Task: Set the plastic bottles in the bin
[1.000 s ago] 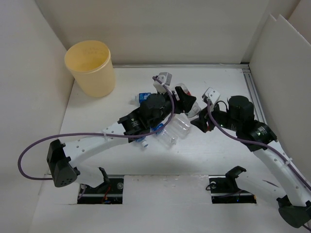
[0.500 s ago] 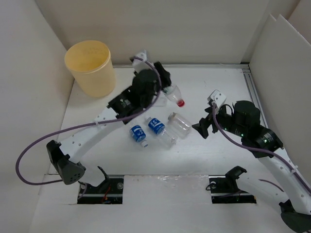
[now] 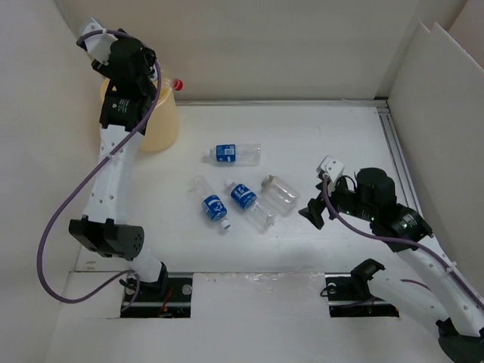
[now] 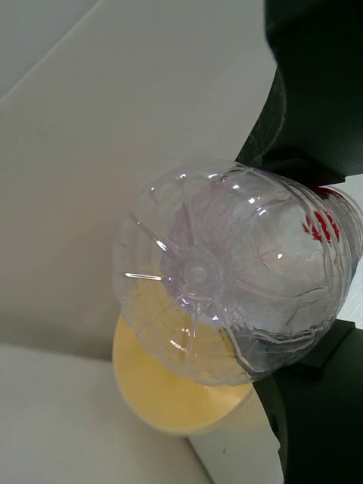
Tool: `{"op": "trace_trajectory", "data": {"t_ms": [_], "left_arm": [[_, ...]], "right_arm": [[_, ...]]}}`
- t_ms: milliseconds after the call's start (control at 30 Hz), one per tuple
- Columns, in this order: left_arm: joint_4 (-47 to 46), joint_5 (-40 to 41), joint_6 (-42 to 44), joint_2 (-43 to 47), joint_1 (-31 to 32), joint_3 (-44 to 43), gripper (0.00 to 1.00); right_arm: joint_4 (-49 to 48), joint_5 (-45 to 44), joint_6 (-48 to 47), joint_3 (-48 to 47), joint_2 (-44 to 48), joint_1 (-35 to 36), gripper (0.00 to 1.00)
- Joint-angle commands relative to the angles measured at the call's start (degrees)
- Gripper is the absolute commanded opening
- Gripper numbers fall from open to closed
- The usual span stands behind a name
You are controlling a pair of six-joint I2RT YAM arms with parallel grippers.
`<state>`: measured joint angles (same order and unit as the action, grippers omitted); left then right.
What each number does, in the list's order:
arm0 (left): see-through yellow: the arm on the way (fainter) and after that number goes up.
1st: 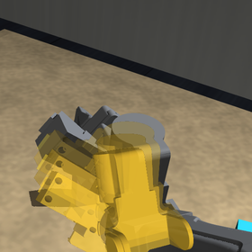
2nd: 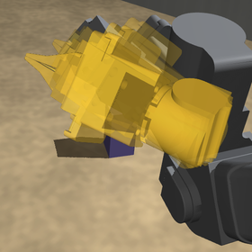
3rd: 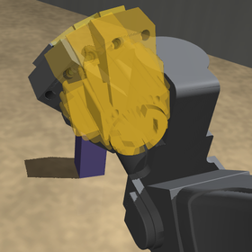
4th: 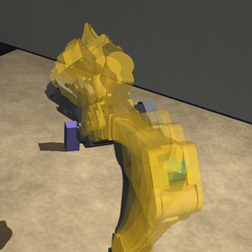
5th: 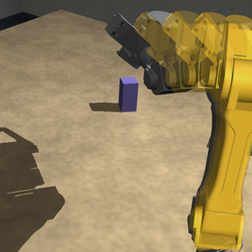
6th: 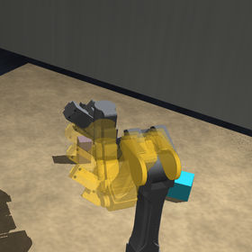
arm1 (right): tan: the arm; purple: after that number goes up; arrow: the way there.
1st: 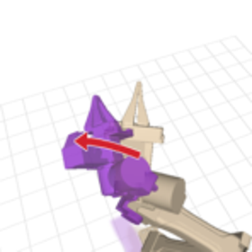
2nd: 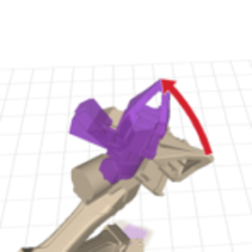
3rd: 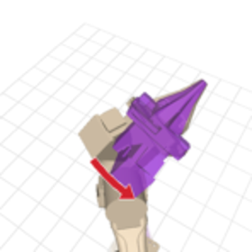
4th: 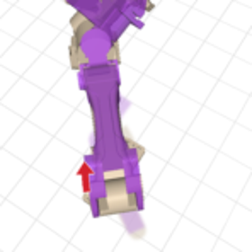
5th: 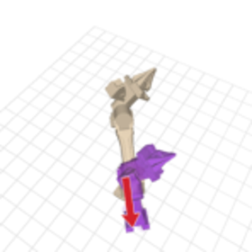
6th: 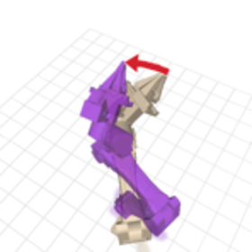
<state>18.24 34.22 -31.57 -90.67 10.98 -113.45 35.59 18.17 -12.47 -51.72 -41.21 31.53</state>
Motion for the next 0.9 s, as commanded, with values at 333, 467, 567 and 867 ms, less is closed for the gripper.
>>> {"op": "trace_trajectory", "data": {"t_ms": [333,467,567,867], "left_arm": [[-13.22,17.54,12.83,-15.21,-6.41,-8.53,0.00],[-12.18,17.99,14.26,-21.29,-8.78,-14.95,0.03],[-11.30,15.73,13.20,-21.91,-9.31,-14.97,0.47],[-13.85,12.98,18.65,-19.99,-9.31,-14.18,1.00]], "right_arm": [[-3.16,3.97,-4.23,1.54,-2.12,0.38,1.00],[-4.65,2.66,-4.23,3.11,-2.12,0.90,1.00],[-6.23,-2.93,-3.70,3.82,-2.81,0.90,1.00],[-10.72,-7.53,-5.64,6.02,-10.90,0.90,1.00]]}}
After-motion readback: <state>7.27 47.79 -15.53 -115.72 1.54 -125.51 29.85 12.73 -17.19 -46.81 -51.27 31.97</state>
